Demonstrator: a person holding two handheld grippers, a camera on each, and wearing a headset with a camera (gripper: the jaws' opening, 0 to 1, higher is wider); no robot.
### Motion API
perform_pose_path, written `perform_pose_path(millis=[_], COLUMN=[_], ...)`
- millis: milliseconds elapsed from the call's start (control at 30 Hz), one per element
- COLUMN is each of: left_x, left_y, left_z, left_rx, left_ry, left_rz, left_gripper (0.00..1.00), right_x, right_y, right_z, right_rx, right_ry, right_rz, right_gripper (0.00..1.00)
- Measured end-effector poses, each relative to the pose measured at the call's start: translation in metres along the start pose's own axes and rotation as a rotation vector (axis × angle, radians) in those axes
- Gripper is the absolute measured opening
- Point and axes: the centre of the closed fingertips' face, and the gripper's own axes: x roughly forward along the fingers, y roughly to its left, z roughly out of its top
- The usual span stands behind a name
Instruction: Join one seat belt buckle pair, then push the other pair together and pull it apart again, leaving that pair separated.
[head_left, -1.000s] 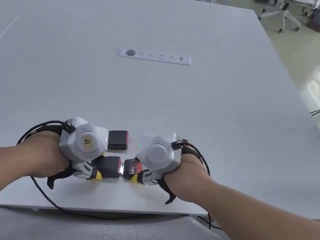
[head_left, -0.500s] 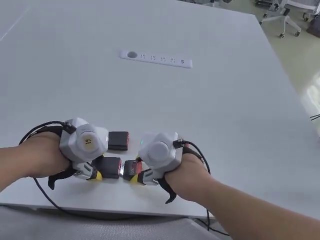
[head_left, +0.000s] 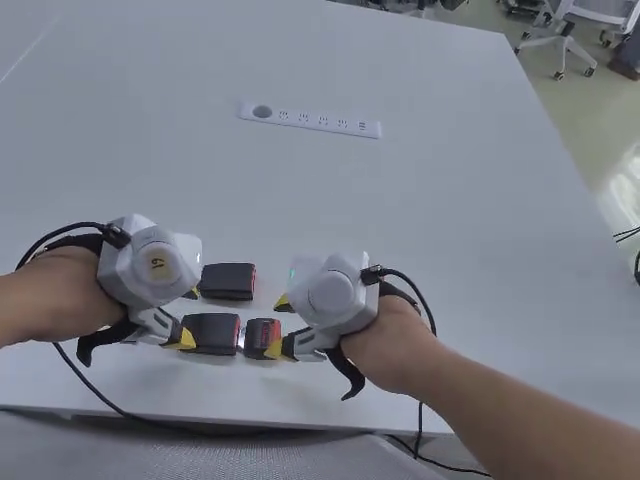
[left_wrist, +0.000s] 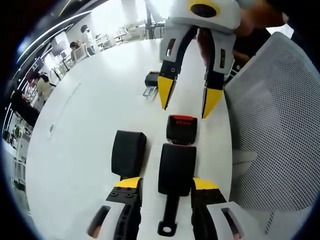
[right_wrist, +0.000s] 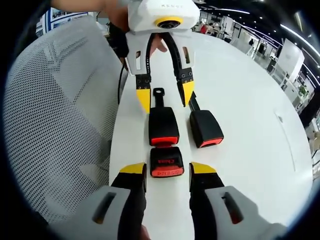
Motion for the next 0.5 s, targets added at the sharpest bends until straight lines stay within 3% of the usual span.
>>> perform_pose_path(millis=[133, 267, 500], left_x=[-0.002, -0.003, 0.001], left_y=[0.008, 0.013, 0.028], left_z=[0.013, 0.023, 0.024], left_rx=[0.014, 0.022, -0.012], left_ry=[-0.028, -0.057, -0.042], left_rz=[0.012, 0.022, 0.029], left_gripper=[0.41, 0.46, 0.44], right_x=[-0.006, -0.01, -0.021], right_y=[-0.009, -0.018, -0.043], right_z=[-0.003, -0.014, -0.039], right_rx=[0.0, -0.032, -0.02], right_ry=[-0.003, 0.03, 0.063], right_rz=[-0.015, -0.017, -0.046], right_gripper=[0.31, 0.3, 0.29])
